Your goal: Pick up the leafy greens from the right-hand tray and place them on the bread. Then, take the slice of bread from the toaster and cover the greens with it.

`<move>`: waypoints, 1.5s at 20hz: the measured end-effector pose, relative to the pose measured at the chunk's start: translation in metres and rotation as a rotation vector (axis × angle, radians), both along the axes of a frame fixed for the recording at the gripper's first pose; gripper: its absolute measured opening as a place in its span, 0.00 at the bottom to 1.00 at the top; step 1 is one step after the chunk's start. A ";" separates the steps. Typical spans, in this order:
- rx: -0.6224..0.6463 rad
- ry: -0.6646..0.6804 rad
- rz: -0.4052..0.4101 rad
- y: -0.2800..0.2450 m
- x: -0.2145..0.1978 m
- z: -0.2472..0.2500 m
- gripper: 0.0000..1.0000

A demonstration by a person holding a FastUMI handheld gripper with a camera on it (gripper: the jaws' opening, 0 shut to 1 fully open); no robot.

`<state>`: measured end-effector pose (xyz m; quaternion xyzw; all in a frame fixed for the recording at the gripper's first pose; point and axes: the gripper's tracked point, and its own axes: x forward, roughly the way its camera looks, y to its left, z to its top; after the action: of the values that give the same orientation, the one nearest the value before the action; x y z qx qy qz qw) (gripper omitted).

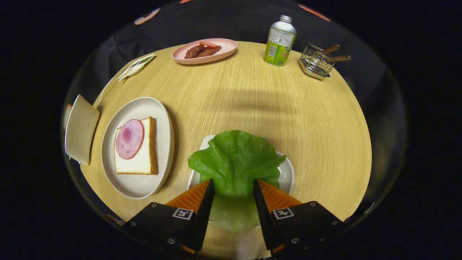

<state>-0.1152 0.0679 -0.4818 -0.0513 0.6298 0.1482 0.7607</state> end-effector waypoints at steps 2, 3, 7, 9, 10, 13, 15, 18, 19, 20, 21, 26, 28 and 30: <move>-0.006 -0.007 -0.019 0.000 0.003 0.000 0.41; -0.011 -0.002 -0.043 -0.001 0.004 -0.002 0.29; 0.012 0.021 -0.114 -0.003 0.005 -0.001 0.06; 0.086 0.053 -0.189 0.004 -0.001 0.005 0.04; 0.106 0.048 -0.208 0.005 -0.002 0.006 0.05; 0.111 0.010 -0.210 0.001 -0.001 0.017 0.05; 0.141 -0.004 -0.237 0.005 0.000 0.029 0.05; 0.173 -0.030 -0.260 0.012 0.001 0.048 0.05; 0.183 -0.042 -0.261 0.016 0.003 0.055 0.05; 0.189 -0.048 -0.262 0.019 0.004 0.061 0.05; 0.198 -0.053 -0.262 0.023 0.005 0.067 0.04; 0.234 -0.083 -0.248 0.052 0.016 0.091 0.04; 0.250 -0.086 -0.239 0.067 0.019 0.097 0.04; 0.250 -0.089 -0.217 0.079 0.022 0.099 0.04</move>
<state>-0.0931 0.1467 -0.3827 0.1054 0.5741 0.1401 0.7998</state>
